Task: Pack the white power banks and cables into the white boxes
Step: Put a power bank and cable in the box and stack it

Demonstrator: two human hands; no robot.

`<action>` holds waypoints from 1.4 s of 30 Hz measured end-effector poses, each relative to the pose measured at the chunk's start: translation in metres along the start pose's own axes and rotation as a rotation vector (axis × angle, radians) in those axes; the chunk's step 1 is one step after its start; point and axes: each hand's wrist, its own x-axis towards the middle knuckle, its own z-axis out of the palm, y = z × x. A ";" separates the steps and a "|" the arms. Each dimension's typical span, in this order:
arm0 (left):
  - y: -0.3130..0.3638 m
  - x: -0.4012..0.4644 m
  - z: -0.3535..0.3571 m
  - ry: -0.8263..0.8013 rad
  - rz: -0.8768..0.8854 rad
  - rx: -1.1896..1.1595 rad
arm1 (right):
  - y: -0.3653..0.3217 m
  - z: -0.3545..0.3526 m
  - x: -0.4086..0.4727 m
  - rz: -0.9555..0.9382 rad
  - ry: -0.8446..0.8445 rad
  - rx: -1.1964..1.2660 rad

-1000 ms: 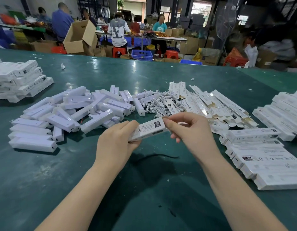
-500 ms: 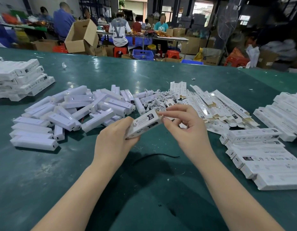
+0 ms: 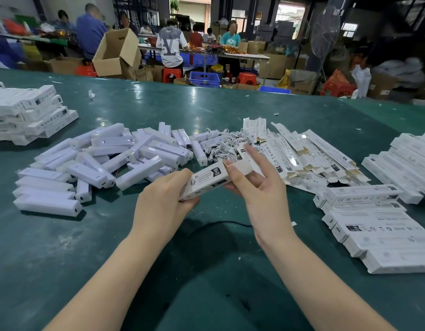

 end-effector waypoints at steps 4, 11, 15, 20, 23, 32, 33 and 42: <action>-0.002 0.000 -0.001 0.003 -0.043 0.007 | 0.004 0.006 -0.008 -0.146 -0.032 -0.190; -0.004 0.000 -0.003 -0.010 -0.062 0.063 | 0.010 0.012 -0.011 -0.132 -0.026 -0.220; -0.001 0.001 -0.001 0.021 -0.033 0.107 | 0.012 0.009 -0.003 0.008 0.005 0.026; 0.001 0.002 -0.004 0.046 -0.025 0.144 | 0.015 0.012 -0.005 -0.008 0.025 0.110; 0.004 0.002 -0.005 0.073 -0.009 0.163 | 0.015 0.014 -0.008 -0.019 0.078 0.135; 0.005 0.001 -0.006 0.099 0.022 0.192 | 0.013 0.017 -0.012 -0.007 0.134 0.124; 0.005 0.001 -0.006 0.103 0.028 0.198 | 0.013 0.017 -0.012 -0.005 0.134 0.123; 0.007 -0.001 -0.007 0.107 0.010 0.150 | 0.003 0.018 -0.016 -0.078 0.085 0.058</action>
